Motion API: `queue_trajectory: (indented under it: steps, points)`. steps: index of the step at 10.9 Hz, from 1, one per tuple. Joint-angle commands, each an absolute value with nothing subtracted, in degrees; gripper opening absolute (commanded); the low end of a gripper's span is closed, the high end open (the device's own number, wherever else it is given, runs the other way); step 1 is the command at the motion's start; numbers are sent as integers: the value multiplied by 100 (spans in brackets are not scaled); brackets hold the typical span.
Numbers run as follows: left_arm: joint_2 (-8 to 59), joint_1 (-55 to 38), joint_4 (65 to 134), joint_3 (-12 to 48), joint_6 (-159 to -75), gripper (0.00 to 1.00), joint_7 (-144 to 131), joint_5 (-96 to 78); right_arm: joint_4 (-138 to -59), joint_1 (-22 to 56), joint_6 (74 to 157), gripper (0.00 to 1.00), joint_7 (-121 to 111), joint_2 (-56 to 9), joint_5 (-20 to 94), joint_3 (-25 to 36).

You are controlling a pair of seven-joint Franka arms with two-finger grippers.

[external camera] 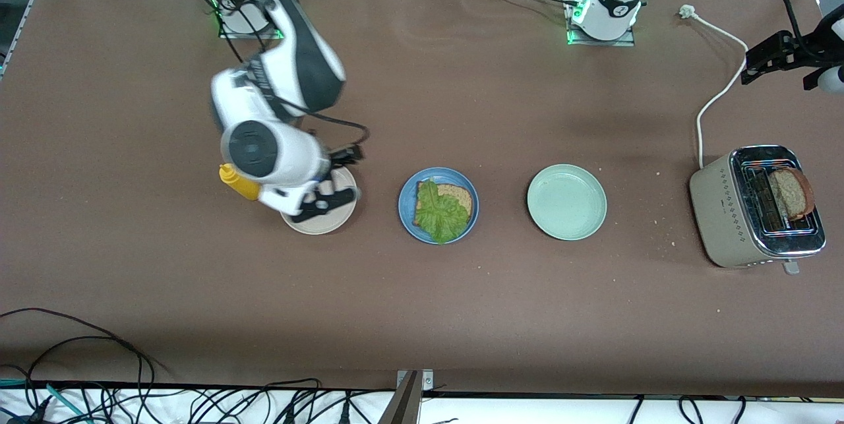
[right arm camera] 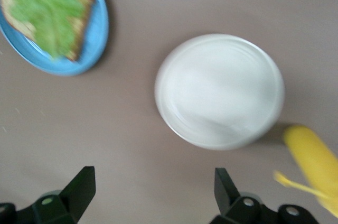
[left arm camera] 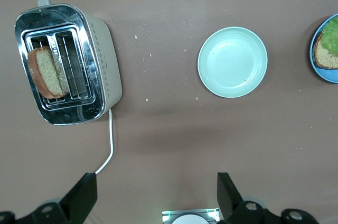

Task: Make sandwich in blue plate with both arms
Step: 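Move the right gripper back toward the yellow squeeze bottle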

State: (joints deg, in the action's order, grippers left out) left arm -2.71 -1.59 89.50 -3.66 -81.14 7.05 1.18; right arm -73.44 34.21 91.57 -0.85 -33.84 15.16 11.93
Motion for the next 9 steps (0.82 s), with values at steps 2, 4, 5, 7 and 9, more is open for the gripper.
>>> queue_trajectory:
  steps: [2,4,5,7,9]
  points:
    - [-246,-123,8912,-343,-8060,100,782,229,-8215,3463,8166,100,-2103,-2594,1407,2913]
    - [-246,-123,8912,-334,-8060,100,782,229,-8795,3454,8296,100,-3691,-2522,1406,3766]
    - [-246,-123,8912,-343,-8060,100,782,229,-9076,3419,8636,100,-4753,-2557,1476,4084]
    - [-237,-88,8912,-343,-8051,100,782,229,-9237,2964,8877,100,-5946,-2723,1887,4122]
    - [-229,9,8912,-343,-8060,100,791,220,-9237,2586,9052,100,-7243,-3057,2528,4113]
